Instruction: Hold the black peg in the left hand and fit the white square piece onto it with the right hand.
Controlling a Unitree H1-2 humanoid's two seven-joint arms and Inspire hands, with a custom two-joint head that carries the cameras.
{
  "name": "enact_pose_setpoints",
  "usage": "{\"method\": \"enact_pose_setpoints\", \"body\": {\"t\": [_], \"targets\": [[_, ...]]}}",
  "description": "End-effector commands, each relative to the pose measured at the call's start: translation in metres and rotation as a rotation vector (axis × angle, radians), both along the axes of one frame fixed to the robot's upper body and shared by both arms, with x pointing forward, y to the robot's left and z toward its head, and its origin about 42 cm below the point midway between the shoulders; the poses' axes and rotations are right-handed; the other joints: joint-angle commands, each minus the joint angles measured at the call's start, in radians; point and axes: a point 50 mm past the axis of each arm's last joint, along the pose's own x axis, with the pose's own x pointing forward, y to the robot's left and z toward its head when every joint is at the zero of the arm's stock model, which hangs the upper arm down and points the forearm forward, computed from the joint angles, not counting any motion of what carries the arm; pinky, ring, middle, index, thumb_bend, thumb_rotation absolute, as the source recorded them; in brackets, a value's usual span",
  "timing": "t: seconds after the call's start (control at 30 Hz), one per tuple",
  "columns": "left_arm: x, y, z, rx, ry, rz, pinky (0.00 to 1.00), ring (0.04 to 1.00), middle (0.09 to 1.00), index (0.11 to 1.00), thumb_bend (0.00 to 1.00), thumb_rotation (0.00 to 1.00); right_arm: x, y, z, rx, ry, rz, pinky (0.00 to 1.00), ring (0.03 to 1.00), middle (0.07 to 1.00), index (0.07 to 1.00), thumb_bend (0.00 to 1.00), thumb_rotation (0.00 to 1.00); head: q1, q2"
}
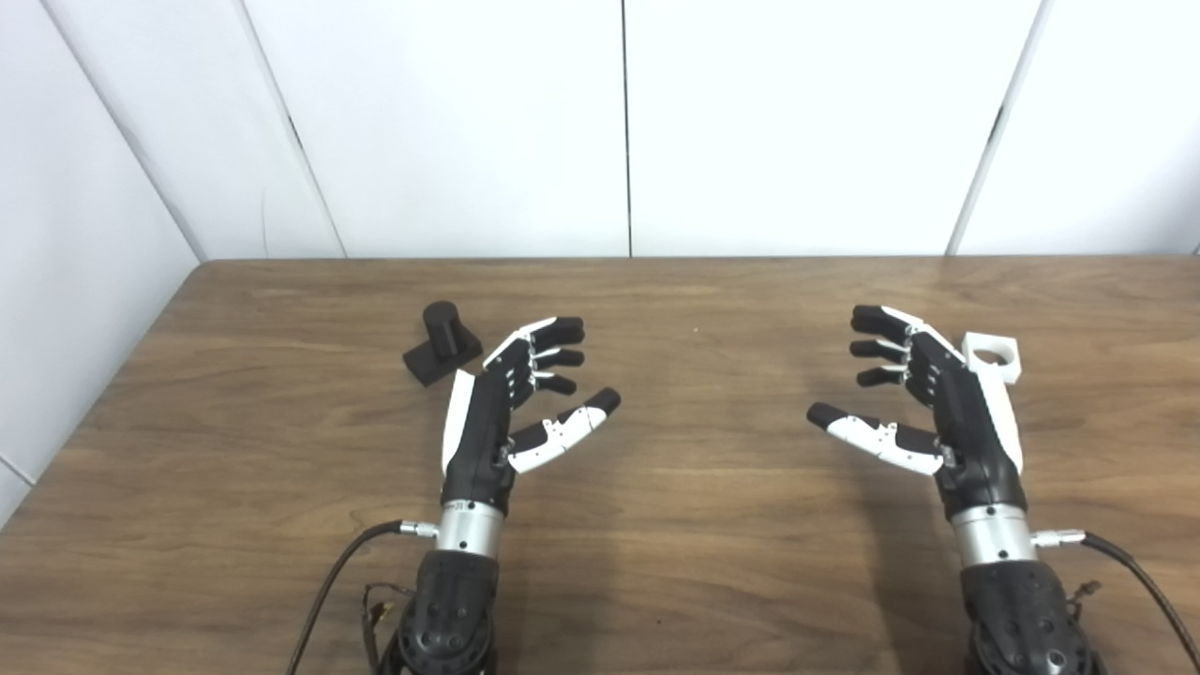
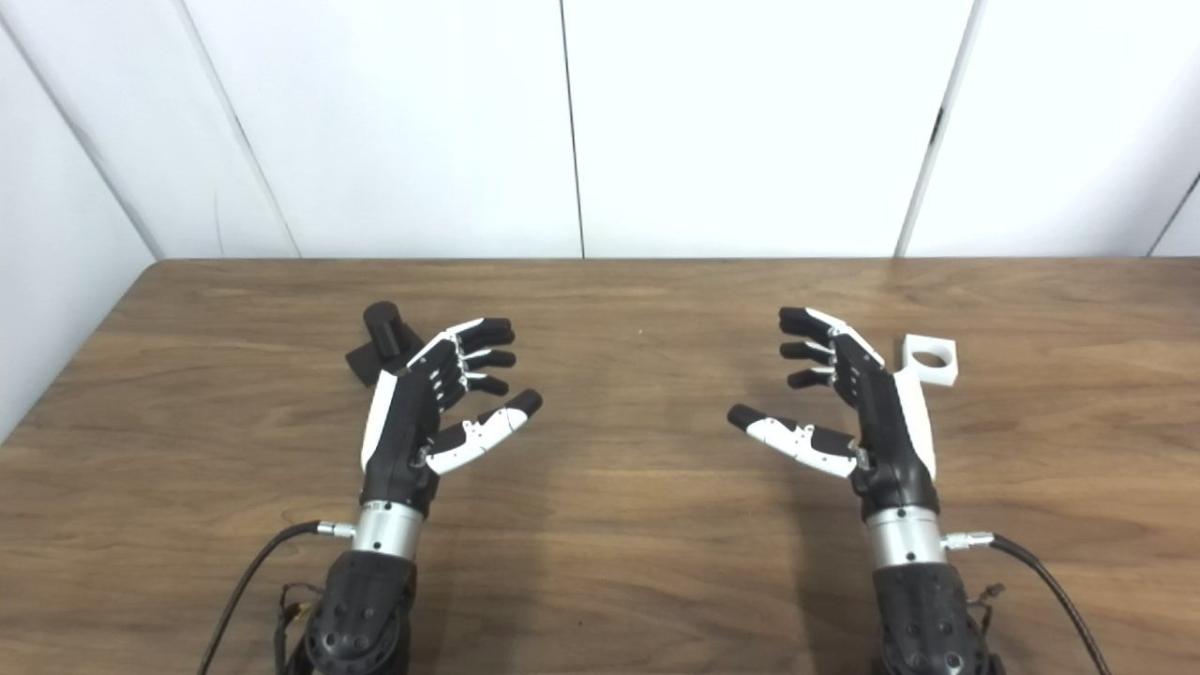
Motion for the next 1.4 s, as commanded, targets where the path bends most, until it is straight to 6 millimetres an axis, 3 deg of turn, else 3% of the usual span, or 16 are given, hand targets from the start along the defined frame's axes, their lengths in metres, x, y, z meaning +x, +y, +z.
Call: {"method": "enact_pose_setpoints", "body": {"t": [0.0, 0.1, 0.33, 0.43, 0.63, 0.97, 1.37], "targets": [[0.004, -0.001, 0.015, 0.008, -0.064, -0.009, 0.57, 0.684, 0.743, 0.713, 0.69, 0.21, 0.004, 0.004, 0.02, 0.007, -0.083, 0.025, 0.59, 0.717, 0.773, 0.758, 0.71, 0.19, 0.003, 0.0], [0.004, -0.002, 0.013, 0.003, -0.064, -0.011, 0.57, 0.682, 0.742, 0.713, 0.69, 0.21, 0.004, 0.004, 0.02, 0.002, -0.082, 0.022, 0.59, 0.714, 0.773, 0.759, 0.71, 0.2, 0.023, -0.002], [0.003, -0.013, 0.007, -0.006, -0.061, -0.024, 0.57, 0.673, 0.731, 0.722, 0.69, 0.22, 0.002, -0.005, 0.017, -0.005, -0.081, 0.015, 0.58, 0.71, 0.773, 0.765, 0.68, 0.19, 0.17, -0.033], [0.004, -0.019, 0.005, -0.007, -0.056, -0.022, 0.56, 0.677, 0.735, 0.719, 0.69, 0.22, -0.001, -0.007, 0.018, -0.014, -0.073, 0.008, 0.56, 0.705, 0.771, 0.767, 0.67, 0.15, 0.202, -0.041], [0.001, -0.017, 0.01, 0.037, -0.068, -0.002, 0.54, 0.679, 0.736, 0.706, 0.67, 0.16, -0.004, -0.006, 0.022, 0.012, -0.048, -0.001, 0.6, 0.718, 0.776, 0.769, 0.64, 0.01, 0.211, -0.039], [-0.003, 0.002, 0.033, 0.214, -0.082, 0.081, 0.54, 0.643, 0.714, 0.695, 0.72, 0.21, -0.005, -0.002, 0.027, 0.016, -0.024, -0.008, 0.58, 0.726, 0.785, 0.774, 0.63, 0.0, 0.219, -0.042], [0.002, 0.035, 0.065, 0.495, -0.119, 0.207, 0.59, 0.681, 0.718, 0.688, 0.68, 0.18, -0.005, -0.007, 0.029, 0.027, -0.027, -0.013, 0.58, 0.71, 0.774, 0.755, 0.64, 0.0, 0.224, -0.041]]}}
